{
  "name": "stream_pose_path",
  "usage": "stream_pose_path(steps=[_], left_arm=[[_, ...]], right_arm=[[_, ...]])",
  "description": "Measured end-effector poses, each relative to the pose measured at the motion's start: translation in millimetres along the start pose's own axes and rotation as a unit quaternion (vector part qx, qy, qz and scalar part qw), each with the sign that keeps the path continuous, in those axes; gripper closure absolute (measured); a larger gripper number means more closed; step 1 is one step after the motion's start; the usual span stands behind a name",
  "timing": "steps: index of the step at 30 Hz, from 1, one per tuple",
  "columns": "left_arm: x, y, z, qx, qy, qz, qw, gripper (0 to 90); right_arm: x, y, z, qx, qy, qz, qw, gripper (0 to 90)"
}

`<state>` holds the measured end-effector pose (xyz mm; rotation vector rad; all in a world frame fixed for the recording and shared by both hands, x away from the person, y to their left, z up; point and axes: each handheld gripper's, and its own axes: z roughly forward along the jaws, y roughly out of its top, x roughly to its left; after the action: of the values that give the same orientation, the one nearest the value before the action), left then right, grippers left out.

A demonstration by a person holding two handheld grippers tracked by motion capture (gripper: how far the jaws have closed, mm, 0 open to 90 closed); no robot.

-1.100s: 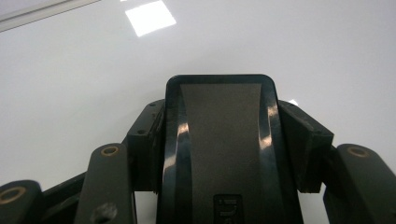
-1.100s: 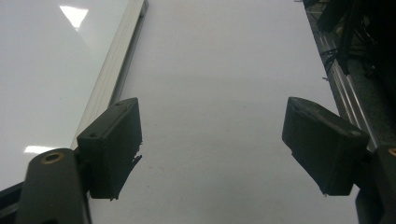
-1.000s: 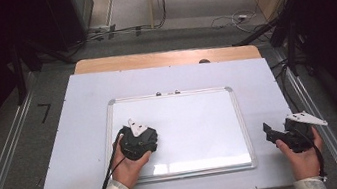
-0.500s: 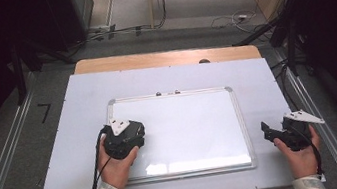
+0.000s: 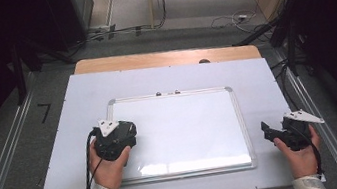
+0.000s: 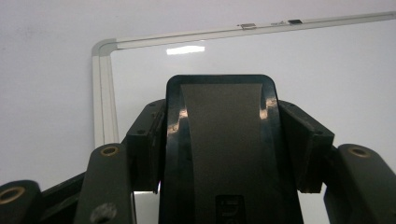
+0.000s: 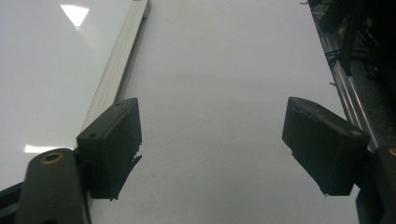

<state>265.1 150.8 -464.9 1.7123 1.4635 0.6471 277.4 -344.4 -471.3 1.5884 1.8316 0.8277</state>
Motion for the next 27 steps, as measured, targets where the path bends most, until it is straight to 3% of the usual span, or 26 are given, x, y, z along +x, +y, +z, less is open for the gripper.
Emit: stream_pose_path(steps=[17,27], left_arm=[[6.7,-4.0,-5.4,0.002,0.01,-0.016,0.9998,40.5],[7.5,-9.2,-11.2,0.003,0.017,-0.037,0.9992,40.3]], right_arm=[[0.6,0.6,0.8,0.0,0.0,0.001,1.0,18.4],[1.1,0.9,0.7,0.0,0.001,0.002,1.0,18.4]])
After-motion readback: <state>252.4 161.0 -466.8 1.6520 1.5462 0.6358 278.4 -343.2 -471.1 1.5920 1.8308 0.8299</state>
